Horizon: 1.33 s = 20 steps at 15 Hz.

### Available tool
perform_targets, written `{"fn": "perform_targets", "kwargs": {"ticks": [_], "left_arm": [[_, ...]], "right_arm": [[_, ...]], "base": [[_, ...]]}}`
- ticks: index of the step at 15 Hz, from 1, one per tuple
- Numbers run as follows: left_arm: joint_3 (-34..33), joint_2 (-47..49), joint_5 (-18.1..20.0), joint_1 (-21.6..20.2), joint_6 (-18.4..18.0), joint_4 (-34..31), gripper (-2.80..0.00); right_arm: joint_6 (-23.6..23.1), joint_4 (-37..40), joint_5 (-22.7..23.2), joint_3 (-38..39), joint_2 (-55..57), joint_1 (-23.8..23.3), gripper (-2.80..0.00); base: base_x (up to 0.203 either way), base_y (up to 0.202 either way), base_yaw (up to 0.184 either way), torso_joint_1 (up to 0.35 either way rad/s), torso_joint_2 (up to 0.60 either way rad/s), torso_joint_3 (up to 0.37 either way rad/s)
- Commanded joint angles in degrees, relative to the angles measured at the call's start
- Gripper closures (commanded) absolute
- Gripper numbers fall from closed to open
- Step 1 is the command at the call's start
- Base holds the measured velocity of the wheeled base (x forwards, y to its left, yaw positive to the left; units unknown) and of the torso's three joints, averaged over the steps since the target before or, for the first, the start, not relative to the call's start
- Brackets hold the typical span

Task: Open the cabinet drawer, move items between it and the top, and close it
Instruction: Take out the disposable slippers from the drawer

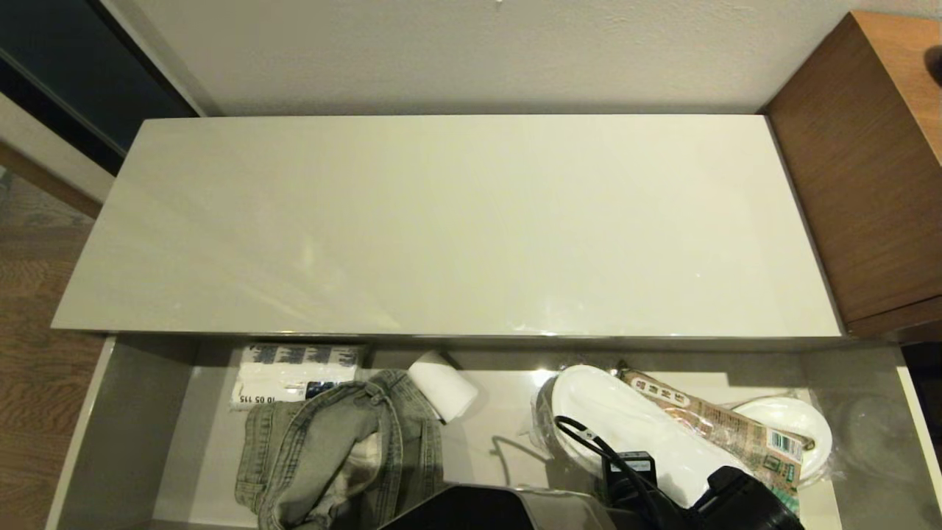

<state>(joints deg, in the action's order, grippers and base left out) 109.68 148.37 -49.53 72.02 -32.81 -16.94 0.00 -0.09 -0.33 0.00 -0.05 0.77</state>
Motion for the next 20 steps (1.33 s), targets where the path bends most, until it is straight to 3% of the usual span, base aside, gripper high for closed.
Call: {"fn": "perform_targets", "kwargs": {"ticks": [1, 15, 16, 18, 20], "left_arm": [[0.0, 0.0, -0.3, 0.0, -0.1, -0.1, 0.00], [-0.6, -5.1, -1.9, 5.1, 1.1, -0.7, 0.00], [-0.8, -5.7, -2.5, 5.6, 2.5, -2.2, 0.00], [-0.6, -9.9, -3.6, 8.0, 12.6, -11.5, 0.00], [-0.5, -10.7, -3.9, 8.8, 14.6, -13.5, 0.00]], "right_arm": [[0.0, 0.0, 0.0, 0.1, -1.3, 0.0, 0.00], [0.0, 0.0, 0.0, 0.1, -1.3, 0.0, 0.00], [0.0, 0.0, 0.0, 0.1, -1.3, 0.0, 0.00], [0.0, 0.0, 0.0, 0.1, -1.3, 0.0, 0.00], [0.0, 0.0, 0.0, 0.1, -1.3, 0.0, 0.00]], "base": [[0.000, 0.000, 0.000, 0.000, 0.00, 0.000], [0.000, 0.000, 0.000, 0.000, 0.00, 0.000], [0.000, 0.000, 0.000, 0.000, 0.00, 0.000], [0.000, 0.000, 0.000, 0.000, 0.00, 0.000], [0.000, 0.000, 0.000, 0.000, 0.00, 0.000]]}}
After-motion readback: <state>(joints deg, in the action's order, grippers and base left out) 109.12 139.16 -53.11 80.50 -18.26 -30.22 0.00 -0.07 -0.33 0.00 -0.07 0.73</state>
